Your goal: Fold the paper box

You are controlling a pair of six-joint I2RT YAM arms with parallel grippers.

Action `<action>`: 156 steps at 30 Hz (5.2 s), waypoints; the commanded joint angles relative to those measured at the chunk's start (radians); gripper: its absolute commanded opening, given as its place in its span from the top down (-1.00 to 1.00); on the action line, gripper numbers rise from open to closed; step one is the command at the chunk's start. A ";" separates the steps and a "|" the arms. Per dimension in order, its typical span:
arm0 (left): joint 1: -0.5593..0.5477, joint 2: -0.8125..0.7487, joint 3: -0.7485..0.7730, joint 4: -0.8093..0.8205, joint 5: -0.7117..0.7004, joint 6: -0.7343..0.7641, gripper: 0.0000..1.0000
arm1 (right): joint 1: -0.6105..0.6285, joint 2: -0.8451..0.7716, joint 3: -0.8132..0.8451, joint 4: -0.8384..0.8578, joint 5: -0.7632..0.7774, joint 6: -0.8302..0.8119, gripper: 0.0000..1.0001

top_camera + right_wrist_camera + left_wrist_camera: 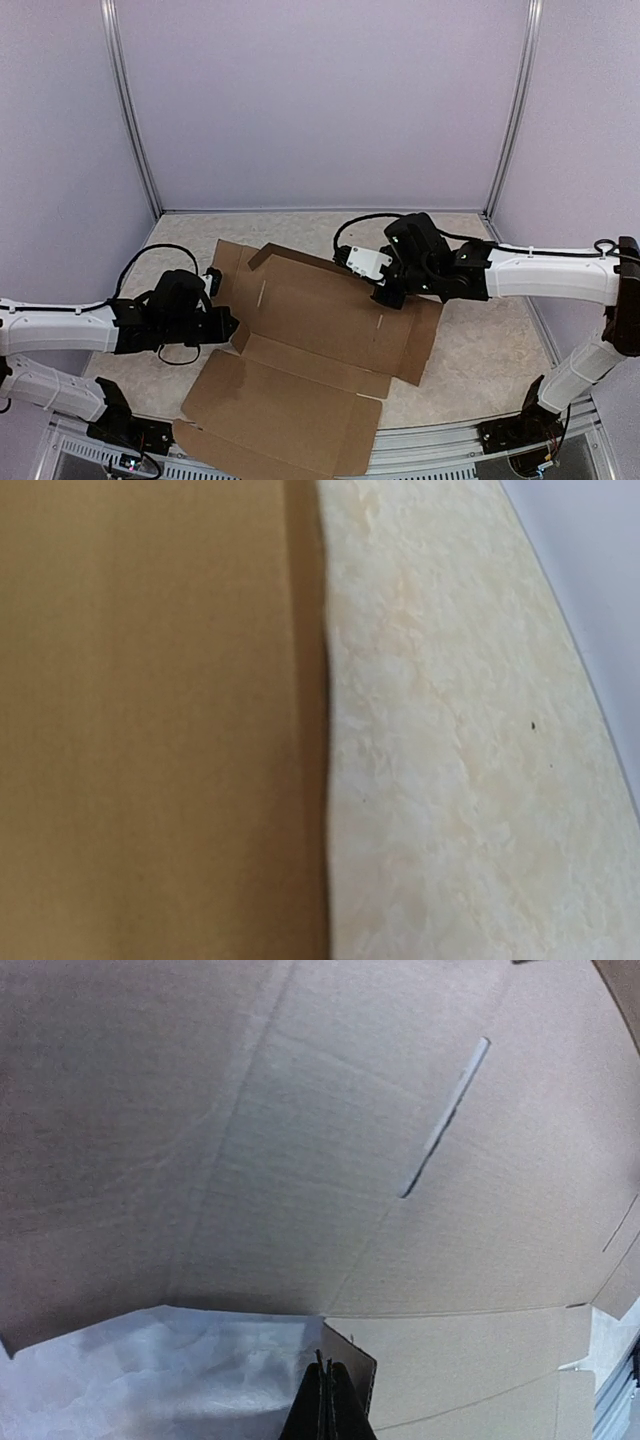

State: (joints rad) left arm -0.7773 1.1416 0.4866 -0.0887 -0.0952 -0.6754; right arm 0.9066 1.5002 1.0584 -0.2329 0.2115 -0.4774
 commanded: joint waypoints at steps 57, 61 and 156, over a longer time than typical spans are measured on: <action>0.138 -0.281 0.119 -0.178 -0.046 0.159 0.87 | 0.049 0.004 -0.224 0.528 0.147 -0.569 1.00; 0.175 -0.340 0.106 -0.200 -0.080 0.173 0.88 | 0.077 0.019 -0.271 0.666 0.185 -0.668 1.00; -0.133 -0.238 -0.204 0.300 0.011 0.234 0.36 | 0.400 0.140 -0.503 1.055 0.575 -0.734 1.00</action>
State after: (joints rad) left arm -0.8997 0.8738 0.2440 0.2077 -0.0948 -0.4744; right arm 1.2858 1.6360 0.5617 0.9249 0.8165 -1.2495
